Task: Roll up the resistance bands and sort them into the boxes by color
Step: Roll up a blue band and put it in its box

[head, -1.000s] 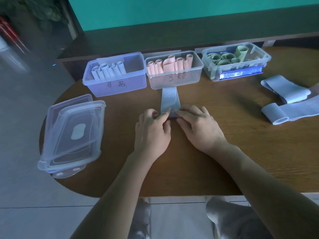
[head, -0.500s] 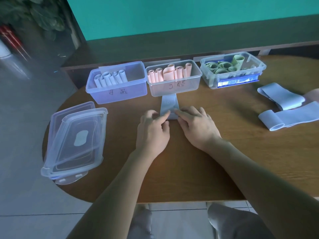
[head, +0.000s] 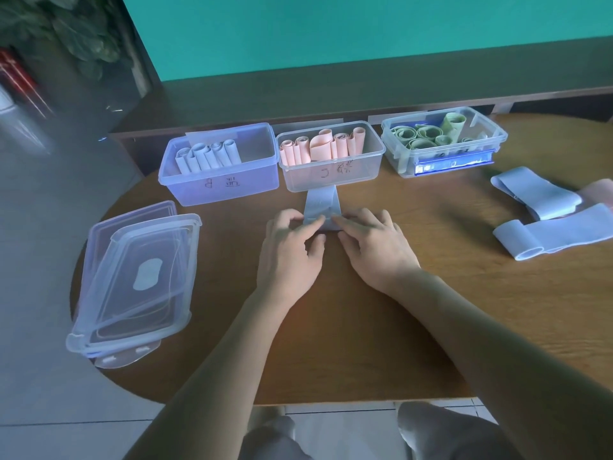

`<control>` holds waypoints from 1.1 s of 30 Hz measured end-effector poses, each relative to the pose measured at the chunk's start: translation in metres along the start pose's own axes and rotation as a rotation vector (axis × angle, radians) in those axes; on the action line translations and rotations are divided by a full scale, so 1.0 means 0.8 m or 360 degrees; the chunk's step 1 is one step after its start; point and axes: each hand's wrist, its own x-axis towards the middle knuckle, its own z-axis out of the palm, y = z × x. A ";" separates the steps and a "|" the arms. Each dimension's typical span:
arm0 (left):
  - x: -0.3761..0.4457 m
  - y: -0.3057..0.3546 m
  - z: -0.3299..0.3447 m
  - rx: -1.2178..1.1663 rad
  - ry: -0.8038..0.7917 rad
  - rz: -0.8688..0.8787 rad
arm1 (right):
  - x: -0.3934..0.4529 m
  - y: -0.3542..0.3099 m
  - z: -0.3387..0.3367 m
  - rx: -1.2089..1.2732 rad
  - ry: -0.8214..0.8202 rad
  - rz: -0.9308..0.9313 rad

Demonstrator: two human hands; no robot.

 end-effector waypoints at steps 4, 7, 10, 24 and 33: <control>0.003 0.004 0.001 0.0115 -0.0051 -0.0060 | 0.009 0.001 -0.001 -0.0019 -0.0036 0.0014; 0.006 0.005 0.003 0.0151 -0.0073 -0.0105 | 0.011 0.001 -0.002 0.0023 -0.0018 -0.0029; 0.012 0.003 0.005 0.0198 -0.0114 -0.0131 | 0.008 0.001 -0.002 0.0054 0.0046 -0.0110; 0.020 -0.012 0.016 0.0050 0.0082 0.0021 | 0.026 0.007 0.004 0.0023 0.0010 -0.0029; 0.023 -0.005 0.017 0.0233 -0.0018 -0.0038 | 0.040 0.008 0.004 -0.0021 -0.0022 -0.0013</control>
